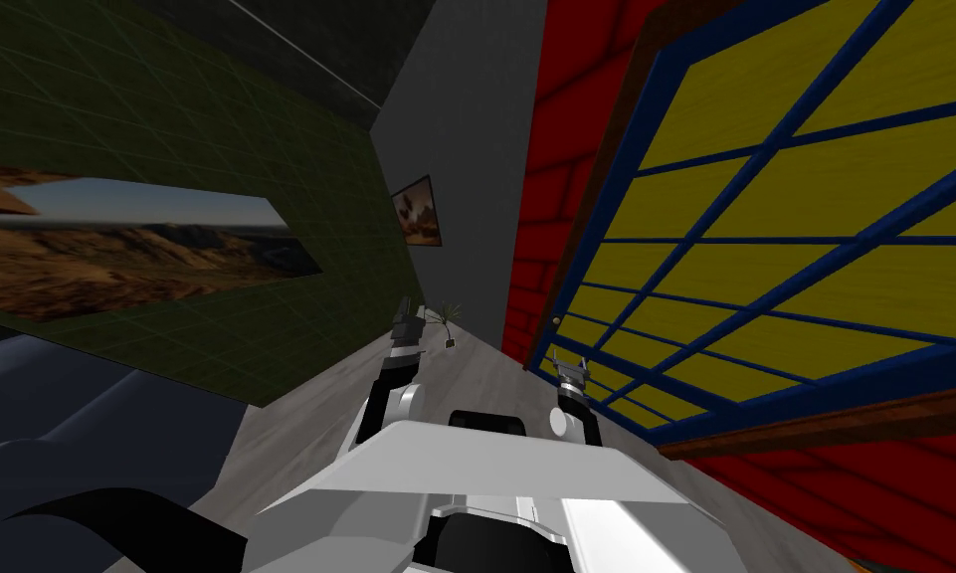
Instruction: Pull the door open
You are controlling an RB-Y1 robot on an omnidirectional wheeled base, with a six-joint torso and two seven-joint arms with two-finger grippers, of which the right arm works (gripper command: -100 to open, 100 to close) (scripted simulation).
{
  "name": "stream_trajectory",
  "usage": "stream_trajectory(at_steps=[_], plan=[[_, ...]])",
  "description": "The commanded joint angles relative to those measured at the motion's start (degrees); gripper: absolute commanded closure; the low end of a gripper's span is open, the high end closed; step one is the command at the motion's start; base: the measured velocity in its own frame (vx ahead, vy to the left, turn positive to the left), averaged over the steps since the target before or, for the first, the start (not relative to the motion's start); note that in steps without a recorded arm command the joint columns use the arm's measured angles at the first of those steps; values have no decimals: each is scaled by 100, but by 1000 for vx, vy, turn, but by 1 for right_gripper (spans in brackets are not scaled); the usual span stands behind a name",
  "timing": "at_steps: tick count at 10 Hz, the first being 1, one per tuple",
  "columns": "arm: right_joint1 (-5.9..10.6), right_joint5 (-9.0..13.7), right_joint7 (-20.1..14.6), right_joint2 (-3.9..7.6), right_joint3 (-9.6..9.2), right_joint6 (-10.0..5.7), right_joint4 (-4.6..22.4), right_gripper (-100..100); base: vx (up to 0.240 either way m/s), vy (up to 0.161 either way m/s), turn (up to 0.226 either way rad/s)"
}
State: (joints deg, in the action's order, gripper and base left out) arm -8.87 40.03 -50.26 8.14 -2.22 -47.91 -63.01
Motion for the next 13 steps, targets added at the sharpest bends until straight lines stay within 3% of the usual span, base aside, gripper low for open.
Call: stream_trajectory(at_steps=[1, 6, 7, 13], plan=[[69, 91, -184, 13, -4, -58, 199, -100, 89, -41, 73], [297, 440, -796, 40, -15, -229, 851, -100, 97, -49, 86], [297, 440, -796, 40, -15, -229, 851, -100, 87, -42, 30], [543, 815, -1456, 64, -25, -413, 1555, -100, 96, -62, 76]])
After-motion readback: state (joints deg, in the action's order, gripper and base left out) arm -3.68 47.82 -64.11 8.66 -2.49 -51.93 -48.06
